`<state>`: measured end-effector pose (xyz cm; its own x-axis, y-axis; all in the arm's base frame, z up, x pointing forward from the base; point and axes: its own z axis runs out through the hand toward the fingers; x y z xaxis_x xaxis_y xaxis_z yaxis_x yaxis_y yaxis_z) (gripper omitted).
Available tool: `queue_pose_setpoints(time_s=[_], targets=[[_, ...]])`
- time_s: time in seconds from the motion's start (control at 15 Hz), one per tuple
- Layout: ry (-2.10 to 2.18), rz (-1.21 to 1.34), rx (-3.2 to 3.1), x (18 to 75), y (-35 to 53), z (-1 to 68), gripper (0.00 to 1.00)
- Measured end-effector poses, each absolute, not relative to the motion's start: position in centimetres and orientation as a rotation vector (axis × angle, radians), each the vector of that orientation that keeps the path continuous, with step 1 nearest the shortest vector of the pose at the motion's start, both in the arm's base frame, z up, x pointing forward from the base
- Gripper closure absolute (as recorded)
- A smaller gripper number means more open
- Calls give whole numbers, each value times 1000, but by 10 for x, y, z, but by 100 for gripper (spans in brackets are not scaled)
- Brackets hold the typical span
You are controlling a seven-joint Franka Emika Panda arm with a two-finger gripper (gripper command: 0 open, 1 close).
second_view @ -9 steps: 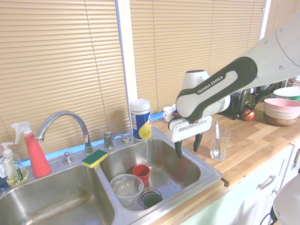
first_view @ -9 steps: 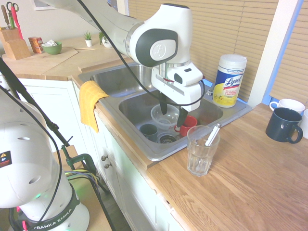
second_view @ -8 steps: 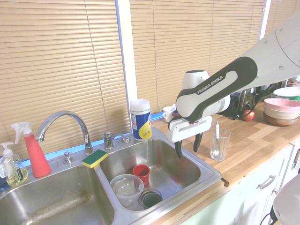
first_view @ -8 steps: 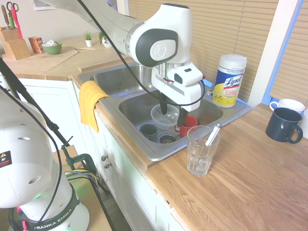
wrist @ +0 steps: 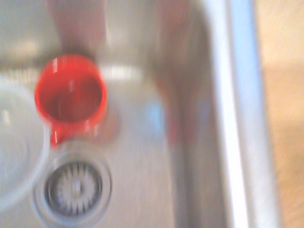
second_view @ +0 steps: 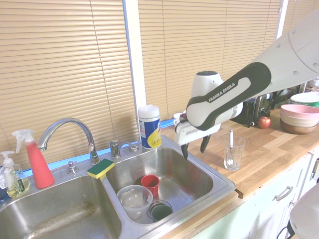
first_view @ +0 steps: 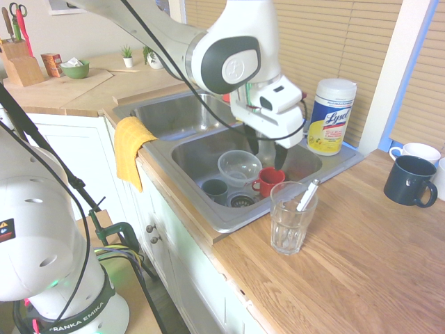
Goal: Put the spoon into the sink
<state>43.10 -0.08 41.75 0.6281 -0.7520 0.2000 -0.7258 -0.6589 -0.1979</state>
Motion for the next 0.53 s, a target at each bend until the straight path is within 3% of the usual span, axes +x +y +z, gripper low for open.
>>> queue_pose_setpoints(time_s=[0.53], targets=[[1183,-614,-2608,371,-78,465,0]])
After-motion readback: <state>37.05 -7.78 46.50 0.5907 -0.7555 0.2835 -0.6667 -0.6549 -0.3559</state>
